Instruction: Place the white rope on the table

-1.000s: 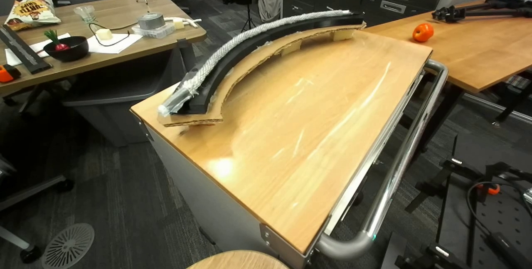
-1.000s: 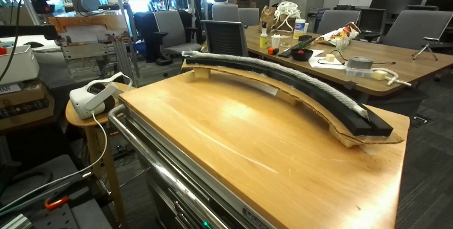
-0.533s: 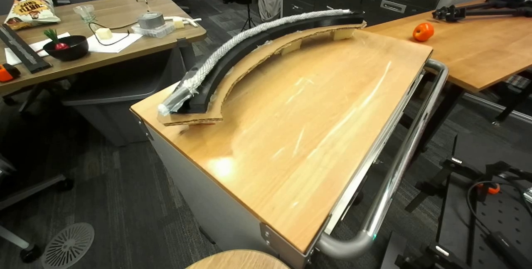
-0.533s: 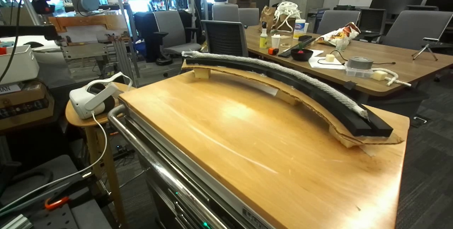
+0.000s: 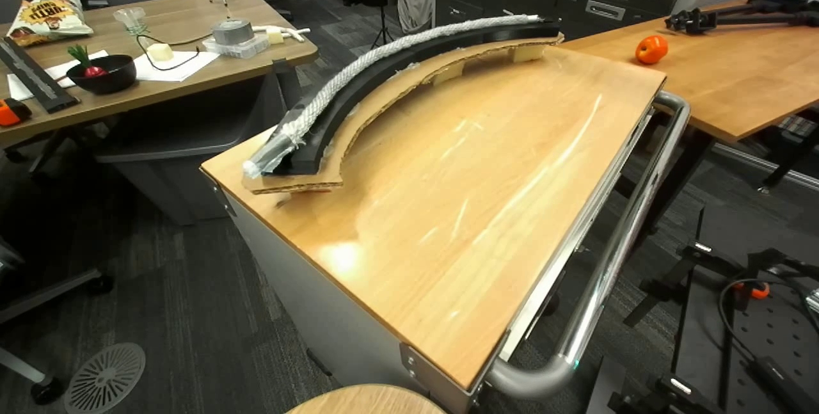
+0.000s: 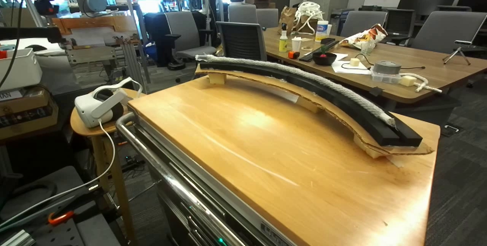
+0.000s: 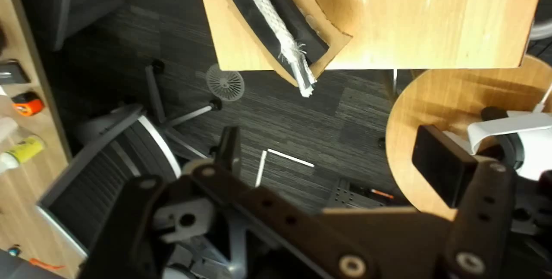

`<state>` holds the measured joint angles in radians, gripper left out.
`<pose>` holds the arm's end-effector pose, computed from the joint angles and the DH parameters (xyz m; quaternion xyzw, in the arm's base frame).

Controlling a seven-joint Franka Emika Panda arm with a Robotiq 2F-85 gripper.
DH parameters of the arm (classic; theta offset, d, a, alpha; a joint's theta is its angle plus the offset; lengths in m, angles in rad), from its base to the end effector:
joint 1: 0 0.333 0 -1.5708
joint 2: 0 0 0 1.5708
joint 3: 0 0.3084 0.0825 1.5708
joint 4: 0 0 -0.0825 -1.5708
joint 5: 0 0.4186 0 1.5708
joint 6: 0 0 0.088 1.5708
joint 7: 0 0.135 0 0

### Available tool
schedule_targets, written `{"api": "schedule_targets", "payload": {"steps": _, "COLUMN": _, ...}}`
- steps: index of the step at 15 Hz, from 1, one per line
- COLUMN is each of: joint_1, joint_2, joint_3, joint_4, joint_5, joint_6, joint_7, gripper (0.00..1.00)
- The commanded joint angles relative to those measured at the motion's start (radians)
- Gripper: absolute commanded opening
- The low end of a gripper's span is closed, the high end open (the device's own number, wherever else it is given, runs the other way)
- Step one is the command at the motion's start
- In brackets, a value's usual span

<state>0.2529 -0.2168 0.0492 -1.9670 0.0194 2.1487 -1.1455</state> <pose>0.5475 0.1738 0.5680 0.7365 0.6468 0.1820 0.0776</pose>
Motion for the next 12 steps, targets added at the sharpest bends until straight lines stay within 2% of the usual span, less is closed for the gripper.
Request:
{"api": "schedule_targets", "payload": {"steps": 1, "joint_1": -0.028, "joint_2": 0.225, "joint_3": -0.017, "joint_4": 0.209, "joint_5": 0.103, "joint_6": -0.159, "joint_7": -0.148, "gripper": 1.00}}
{"api": "schedule_targets", "payload": {"steps": 3, "joint_1": -0.058, "joint_2": 0.334, "joint_3": 0.010, "joint_4": 0.290, "joint_5": 0.083, "joint_6": -0.260, "joint_7": -0.072, "gripper": 1.00}}
{"api": "schedule_targets", "payload": {"steps": 4, "joint_1": -0.063, "joint_2": 0.379, "joint_3": 0.024, "joint_4": 0.314, "joint_5": 0.024, "joint_6": -0.246, "joint_7": 0.044, "gripper": 1.00}}
{"api": "schedule_targets", "payload": {"steps": 5, "joint_1": -0.077, "joint_2": 0.270, "joint_3": 0.028, "joint_4": 0.188, "joint_5": 0.059, "joint_6": -0.191, "joint_7": -0.056, "gripper": 1.00}}
{"api": "schedule_targets", "payload": {"steps": 7, "joint_1": -0.090, "joint_2": 0.323, "joint_3": 0.041, "joint_4": 0.205, "joint_5": 0.053, "joint_6": -0.186, "joint_7": -0.043, "gripper": 1.00}}
{"api": "schedule_targets", "payload": {"steps": 12, "joint_1": -0.093, "joint_2": 0.331, "joint_3": 0.051, "joint_4": 0.223, "joint_5": 0.029, "joint_6": -0.208, "joint_7": -0.070, "gripper": 1.00}}
